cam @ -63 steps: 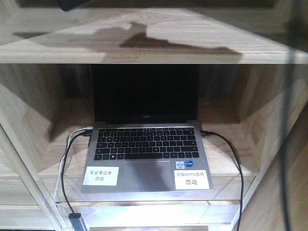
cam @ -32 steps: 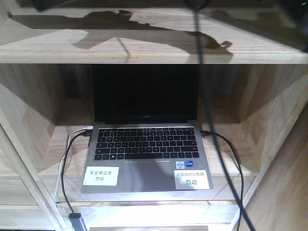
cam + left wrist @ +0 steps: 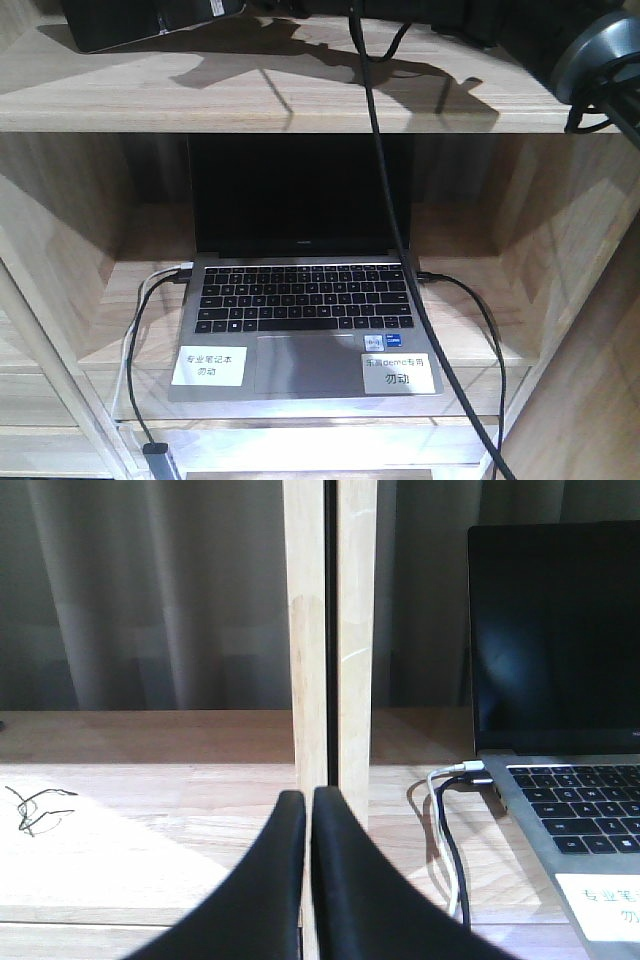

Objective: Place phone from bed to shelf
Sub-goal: 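Raise the black phone with the right gripper onto the upper shelf board, then lower the phone flat onto the board and open the right gripper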

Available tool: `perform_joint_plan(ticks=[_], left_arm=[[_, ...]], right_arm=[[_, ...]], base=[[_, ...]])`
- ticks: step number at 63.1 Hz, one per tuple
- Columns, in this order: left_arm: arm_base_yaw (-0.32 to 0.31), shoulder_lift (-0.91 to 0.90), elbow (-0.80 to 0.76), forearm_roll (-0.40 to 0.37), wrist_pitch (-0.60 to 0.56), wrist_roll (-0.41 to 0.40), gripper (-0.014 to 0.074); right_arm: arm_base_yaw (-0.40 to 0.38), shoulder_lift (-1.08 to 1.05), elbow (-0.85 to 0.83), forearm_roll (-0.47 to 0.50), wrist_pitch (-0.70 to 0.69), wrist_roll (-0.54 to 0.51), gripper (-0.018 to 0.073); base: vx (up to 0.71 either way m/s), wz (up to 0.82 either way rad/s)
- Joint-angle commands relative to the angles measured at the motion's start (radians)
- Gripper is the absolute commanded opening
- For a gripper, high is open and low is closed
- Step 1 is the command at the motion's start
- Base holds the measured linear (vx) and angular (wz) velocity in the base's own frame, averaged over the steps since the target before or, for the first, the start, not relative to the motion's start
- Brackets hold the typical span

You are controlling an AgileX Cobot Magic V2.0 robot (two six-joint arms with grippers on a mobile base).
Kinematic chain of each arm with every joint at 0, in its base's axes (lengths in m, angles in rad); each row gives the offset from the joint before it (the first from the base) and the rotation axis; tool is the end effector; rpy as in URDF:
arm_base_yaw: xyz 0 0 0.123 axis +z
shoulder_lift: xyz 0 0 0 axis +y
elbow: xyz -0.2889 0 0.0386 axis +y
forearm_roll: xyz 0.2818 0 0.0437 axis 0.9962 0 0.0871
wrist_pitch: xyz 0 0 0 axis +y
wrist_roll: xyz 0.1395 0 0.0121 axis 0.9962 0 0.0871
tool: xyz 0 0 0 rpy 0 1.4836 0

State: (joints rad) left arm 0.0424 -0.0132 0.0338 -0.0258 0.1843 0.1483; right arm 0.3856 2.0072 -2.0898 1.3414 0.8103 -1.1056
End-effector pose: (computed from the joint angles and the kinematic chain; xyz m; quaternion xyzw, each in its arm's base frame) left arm 0.1322 0.0049 0.1791 0.0317 0.7468 0.0531 0.6622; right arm 0.4570 0.2922 0.4289 -0.3421 0.6371 0.4327 0.5383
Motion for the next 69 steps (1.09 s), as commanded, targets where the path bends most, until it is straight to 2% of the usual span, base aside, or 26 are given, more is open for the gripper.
perform_joint_plan(ticks=[1,14,31,39,48,54,69], left_arm=[[-0.004,-0.013,-0.021,-0.009,-0.072,-0.006,0.0001],[-0.004,-0.013,-0.021,-0.009,-0.072,-0.006,0.0001],[-0.004,-0.013,-0.021,-0.009,-0.072,-0.006,0.0001],[-0.004,-0.013,-0.021,-0.009,-0.072,-0.006,0.0001],[-0.004,-0.013,-0.021,-0.009,-0.072,-0.006,0.0001],[-0.004,-0.013,-0.021,-0.009,-0.072,-0.006,0.0001],[-0.004,-0.013,-0.021,-0.009,-0.072,-0.006,0.0001]], right_arm=[[-0.002,-0.053,-0.033,0.054,-0.033,-0.011,0.0033],[-0.002,-0.053,-0.033,0.045,-0.069,-0.011,0.0158],[-0.002,-0.053,-0.033,-0.045,-0.121,0.003,0.0498],[-0.002,-0.054,-0.033,-0.084,-0.127,0.005,0.0596],[-0.002,-0.068,-0.033,-0.148,-0.123,0.013,0.0606],[-0.002,-0.086,-0.033,-0.203,-0.113,0.069,0.0601],[-0.002,-0.142,-0.033,-0.329,-0.020,0.158,0.0524]], base=[[0.00,0.00],[0.00,0.00],[0.00,0.00],[0.00,0.00],[0.00,0.00],[0.00,0.00],[0.00,0.00]])
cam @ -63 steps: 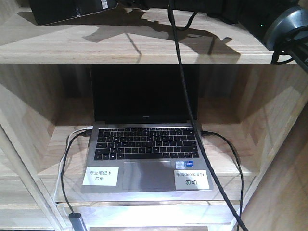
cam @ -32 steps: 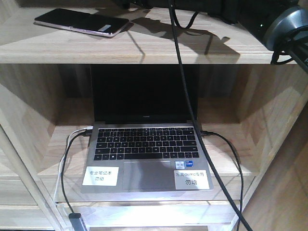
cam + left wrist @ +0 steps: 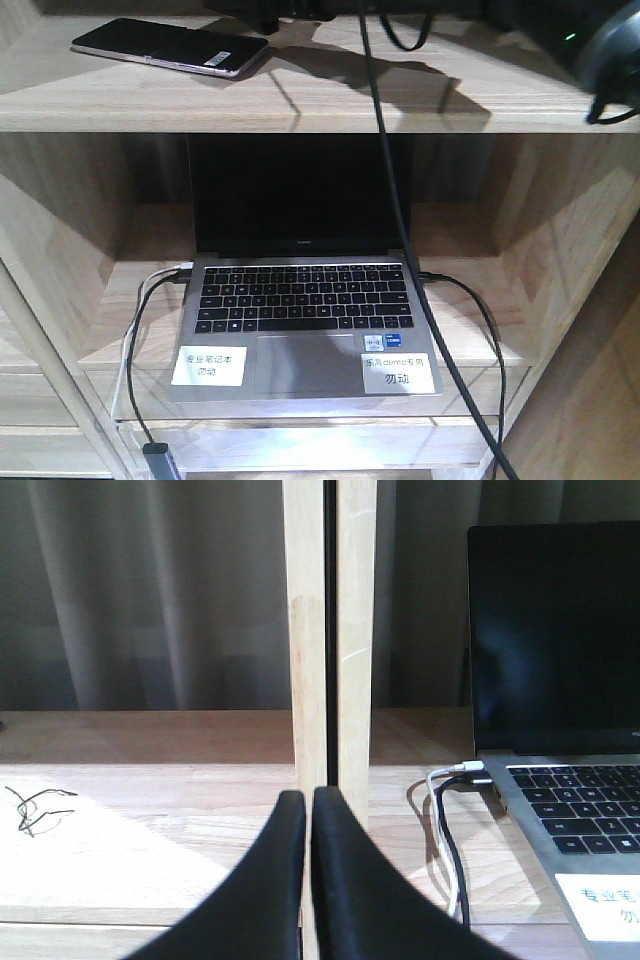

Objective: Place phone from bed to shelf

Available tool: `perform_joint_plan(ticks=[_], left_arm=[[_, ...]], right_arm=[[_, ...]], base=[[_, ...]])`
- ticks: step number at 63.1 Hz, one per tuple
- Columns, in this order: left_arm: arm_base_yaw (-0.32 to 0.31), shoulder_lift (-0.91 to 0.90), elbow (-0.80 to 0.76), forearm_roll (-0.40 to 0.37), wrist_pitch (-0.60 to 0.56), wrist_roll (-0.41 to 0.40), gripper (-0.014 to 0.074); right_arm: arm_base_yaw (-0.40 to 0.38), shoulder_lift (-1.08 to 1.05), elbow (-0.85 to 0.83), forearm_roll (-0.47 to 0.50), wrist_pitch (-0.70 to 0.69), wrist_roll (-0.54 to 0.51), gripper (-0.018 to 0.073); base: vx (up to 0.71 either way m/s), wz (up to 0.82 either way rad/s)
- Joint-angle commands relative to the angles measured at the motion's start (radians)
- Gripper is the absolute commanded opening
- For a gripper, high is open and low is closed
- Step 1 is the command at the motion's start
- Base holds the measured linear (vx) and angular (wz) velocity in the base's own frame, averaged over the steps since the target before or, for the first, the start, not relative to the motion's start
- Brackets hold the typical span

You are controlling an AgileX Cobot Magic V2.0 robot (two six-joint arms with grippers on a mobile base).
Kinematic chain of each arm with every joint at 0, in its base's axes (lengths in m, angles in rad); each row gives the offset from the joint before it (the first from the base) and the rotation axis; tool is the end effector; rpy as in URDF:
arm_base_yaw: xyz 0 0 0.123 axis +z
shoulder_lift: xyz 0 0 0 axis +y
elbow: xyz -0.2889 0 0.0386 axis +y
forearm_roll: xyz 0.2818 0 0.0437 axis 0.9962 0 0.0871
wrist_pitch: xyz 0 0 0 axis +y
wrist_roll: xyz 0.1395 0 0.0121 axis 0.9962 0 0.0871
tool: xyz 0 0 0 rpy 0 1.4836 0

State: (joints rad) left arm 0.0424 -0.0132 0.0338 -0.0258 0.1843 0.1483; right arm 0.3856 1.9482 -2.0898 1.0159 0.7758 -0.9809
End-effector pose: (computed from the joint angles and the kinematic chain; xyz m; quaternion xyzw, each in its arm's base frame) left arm 0.1322 0.0049 0.1791 0.0317 0.7468 0.0531 0.6622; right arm 0.4543 0.2744 0.4327 -0.3755 0.6765 0.3210 0.5461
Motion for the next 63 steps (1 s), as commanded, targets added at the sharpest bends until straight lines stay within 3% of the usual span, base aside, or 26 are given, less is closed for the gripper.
perform_joint_plan(ticks=[1,10,21,30,49,57,63], left_arm=[[-0.004,-0.013,-0.021,-0.009,-0.072,-0.006,0.0001],[-0.004,-0.013,-0.021,-0.009,-0.072,-0.006,0.0001],[-0.004,-0.013,-0.021,-0.009,-0.072,-0.006,0.0001],[-0.004,-0.013,-0.021,-0.009,-0.072,-0.006,0.0001],[-0.004,-0.013,-0.021,-0.009,-0.072,-0.006,0.0001],[-0.004,-0.013,-0.021,-0.009,-0.072,-0.006,0.0001],[-0.004,-0.013,-0.021,-0.009,-0.072,-0.006,0.0001]], right_arm=[[-0.002,-0.086,-0.033,-0.008,0.021,0.041,0.0512],[-0.007,-0.123,-0.033,-0.020,0.080,0.090,0.0337],[-0.009,-0.172,-0.029,-0.024,0.127,0.116,-0.0017],[-0.009,-0.203,-0.029,-0.050,0.137,0.167,-0.0005],[-0.008,-0.271,-0.018,-0.213,0.106,0.281,-0.0005],[-0.007,-0.343,0.128,-0.212,-0.023,0.276,-0.0005],[-0.007,-0.426,0.304,-0.209,-0.132,0.210,-0.0005]], base=[[0.00,0.00],[0.00,0.00],[0.00,0.00],[0.00,0.00],[0.00,0.00],[0.00,0.00],[0.00,0.00]])
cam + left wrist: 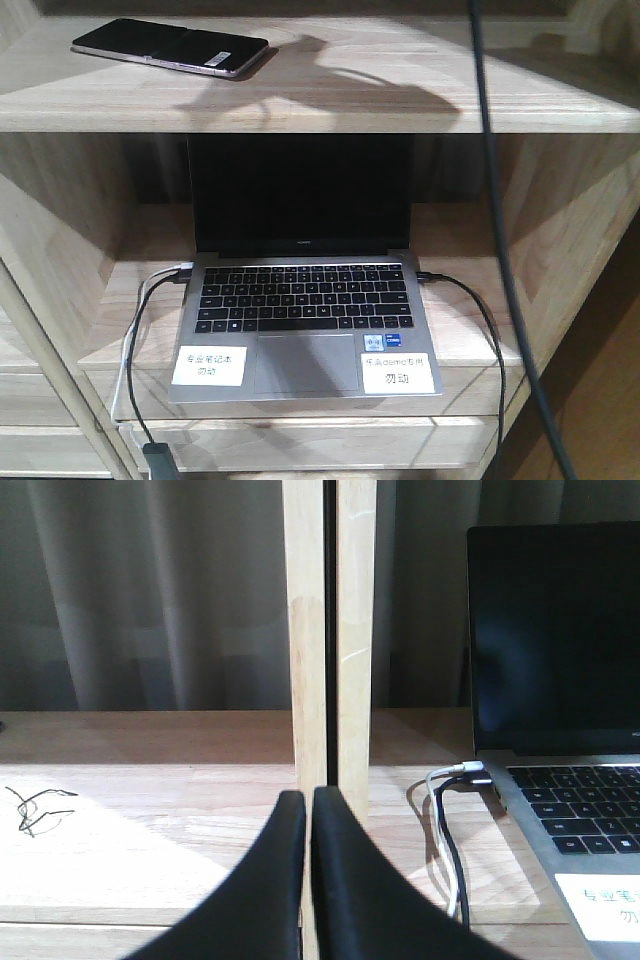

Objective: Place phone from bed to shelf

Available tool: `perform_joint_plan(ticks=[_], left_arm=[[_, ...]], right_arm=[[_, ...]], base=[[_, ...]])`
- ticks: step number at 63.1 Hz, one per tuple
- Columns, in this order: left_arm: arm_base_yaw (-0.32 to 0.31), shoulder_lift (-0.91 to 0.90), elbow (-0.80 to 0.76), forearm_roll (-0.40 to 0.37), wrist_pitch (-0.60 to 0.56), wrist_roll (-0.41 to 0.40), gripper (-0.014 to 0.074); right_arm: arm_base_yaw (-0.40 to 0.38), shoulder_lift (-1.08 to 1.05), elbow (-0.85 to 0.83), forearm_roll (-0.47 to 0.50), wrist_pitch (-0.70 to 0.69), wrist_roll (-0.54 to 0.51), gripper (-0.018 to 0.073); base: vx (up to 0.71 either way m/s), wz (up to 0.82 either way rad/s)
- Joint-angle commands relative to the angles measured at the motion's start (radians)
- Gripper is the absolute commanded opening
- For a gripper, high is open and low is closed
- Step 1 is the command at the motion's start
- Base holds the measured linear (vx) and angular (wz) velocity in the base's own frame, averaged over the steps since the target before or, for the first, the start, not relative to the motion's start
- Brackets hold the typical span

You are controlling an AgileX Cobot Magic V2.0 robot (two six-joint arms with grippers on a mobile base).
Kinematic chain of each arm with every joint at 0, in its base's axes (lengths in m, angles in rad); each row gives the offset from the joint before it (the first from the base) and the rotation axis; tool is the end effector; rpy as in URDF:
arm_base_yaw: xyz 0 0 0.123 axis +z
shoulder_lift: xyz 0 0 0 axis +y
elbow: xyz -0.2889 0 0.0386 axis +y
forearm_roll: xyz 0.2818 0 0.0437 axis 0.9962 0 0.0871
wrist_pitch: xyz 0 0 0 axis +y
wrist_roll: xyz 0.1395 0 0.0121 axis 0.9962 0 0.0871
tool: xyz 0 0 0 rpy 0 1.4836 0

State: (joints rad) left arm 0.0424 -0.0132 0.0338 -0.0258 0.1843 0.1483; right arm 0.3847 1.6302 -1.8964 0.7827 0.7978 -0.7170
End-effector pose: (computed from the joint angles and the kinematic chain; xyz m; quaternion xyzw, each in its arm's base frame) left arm 0.1322 0.0049 0.1791 0.0317 0.7468 0.0531 0.6622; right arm 0.3742 0.2278 0.4925 -0.3414 0.7076 0.2863 0.5484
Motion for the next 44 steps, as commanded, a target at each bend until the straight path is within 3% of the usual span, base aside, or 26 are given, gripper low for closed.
perform_joint_plan(ticks=[1,18,44], left_arm=[[-0.004,-0.013,-0.021,-0.009,-0.072,-0.006,0.0001],[-0.004,-0.013,-0.021,-0.009,-0.072,-0.006,0.0001],[-0.004,-0.013,-0.021,-0.009,-0.072,-0.006,0.0001]], right_arm=[[-0.006,-0.122,0.136,0.029,-0.169,-0.063,-0.0005],[-0.006,-0.390,0.560,0.072,-0.331,-0.179,-0.0005],[-0.006,-0.778,1.067,0.079,-0.549,-0.182,-0.0005]], base=[[0.00,0.00],[0.00,0.00],[0.00,0.00]])
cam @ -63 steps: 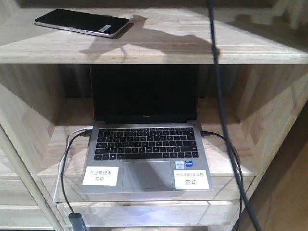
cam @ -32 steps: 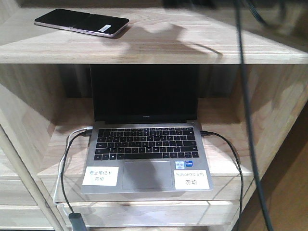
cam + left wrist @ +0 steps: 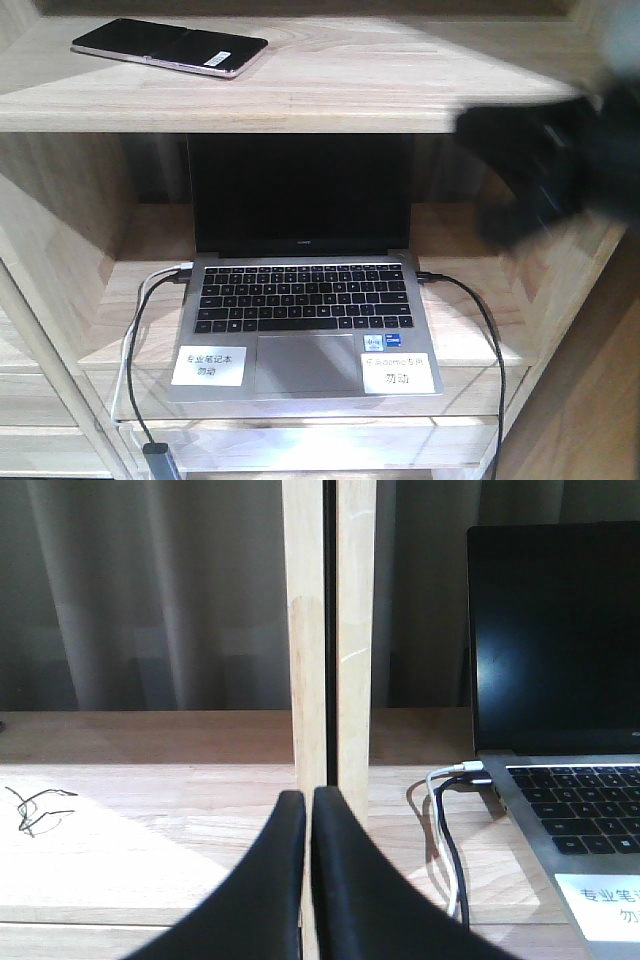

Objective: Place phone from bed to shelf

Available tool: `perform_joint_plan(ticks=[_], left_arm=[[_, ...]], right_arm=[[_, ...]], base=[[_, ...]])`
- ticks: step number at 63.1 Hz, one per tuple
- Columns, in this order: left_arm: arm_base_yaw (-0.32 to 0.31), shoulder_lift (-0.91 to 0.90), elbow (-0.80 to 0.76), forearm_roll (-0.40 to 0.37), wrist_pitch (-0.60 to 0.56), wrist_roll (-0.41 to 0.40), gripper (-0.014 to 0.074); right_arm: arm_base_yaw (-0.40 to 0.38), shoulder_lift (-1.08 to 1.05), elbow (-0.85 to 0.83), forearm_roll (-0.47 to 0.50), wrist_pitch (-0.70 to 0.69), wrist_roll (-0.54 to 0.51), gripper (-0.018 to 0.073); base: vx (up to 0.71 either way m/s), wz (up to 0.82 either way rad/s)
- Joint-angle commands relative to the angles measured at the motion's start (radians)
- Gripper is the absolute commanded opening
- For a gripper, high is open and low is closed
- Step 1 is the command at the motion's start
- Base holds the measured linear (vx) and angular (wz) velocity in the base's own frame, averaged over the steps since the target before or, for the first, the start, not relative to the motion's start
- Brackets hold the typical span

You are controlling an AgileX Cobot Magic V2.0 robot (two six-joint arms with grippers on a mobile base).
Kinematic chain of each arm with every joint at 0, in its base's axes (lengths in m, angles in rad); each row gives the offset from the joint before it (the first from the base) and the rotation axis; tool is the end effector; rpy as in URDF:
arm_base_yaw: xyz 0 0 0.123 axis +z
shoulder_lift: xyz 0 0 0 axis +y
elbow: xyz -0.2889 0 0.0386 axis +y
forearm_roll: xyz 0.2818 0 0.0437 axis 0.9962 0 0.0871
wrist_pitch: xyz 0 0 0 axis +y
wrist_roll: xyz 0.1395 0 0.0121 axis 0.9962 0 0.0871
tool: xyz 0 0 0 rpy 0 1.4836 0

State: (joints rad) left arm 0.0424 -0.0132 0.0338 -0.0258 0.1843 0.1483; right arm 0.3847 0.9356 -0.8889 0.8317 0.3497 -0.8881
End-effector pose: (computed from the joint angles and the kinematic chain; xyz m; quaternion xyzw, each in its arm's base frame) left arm 0.1322 0.0049 0.1791 0.0317 0.7468 0.0531 0.6622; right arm 0.2424 0.1365 0.3819 -0.2582 0.7277 0.1907 0.6061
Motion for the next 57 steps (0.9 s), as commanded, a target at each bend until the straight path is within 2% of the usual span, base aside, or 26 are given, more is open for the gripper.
perform_joint_plan(ticks=[1,22,57], left_arm=[[-0.004,-0.013,-0.021,-0.009,-0.072,-0.006,0.0001],[-0.004,-0.013,-0.021,-0.009,-0.072,-0.006,0.0001],[-0.004,-0.013,-0.021,-0.009,-0.072,-0.006,0.0001]], right_arm=[[-0.006,-0.096,0.074,0.031,-0.105,-0.011,-0.0005],[-0.006,-0.322,0.287,0.033,-0.117,-0.011,-0.0005],[-0.006,-0.360,0.305,0.032,-0.130,-0.010,-0.0005]], base=[[0.00,0.00],[0.00,0.00],[0.00,0.00]])
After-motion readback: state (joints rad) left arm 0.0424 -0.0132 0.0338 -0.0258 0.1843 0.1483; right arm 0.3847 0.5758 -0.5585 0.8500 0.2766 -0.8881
